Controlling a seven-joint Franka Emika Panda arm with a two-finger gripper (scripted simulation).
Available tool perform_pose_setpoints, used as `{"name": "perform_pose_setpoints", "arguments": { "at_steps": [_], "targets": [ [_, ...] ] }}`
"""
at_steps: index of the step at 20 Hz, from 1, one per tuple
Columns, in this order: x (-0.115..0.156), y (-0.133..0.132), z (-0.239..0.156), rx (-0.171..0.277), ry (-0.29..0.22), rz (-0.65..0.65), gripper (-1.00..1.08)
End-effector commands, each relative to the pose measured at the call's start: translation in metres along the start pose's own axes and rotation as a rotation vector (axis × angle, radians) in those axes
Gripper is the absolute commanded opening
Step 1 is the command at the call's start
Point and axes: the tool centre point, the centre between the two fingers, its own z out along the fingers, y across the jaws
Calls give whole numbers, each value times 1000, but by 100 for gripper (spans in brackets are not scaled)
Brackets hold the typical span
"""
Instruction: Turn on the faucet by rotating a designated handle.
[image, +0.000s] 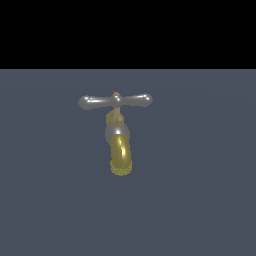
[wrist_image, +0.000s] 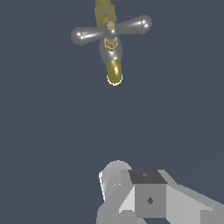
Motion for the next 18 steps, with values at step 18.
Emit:
{"name": "perform_pose_setpoints", "arguments": {
  "at_steps": [18],
  "targets": [
    [11,23,26,-7,5,-169,-100]
  ]
}}
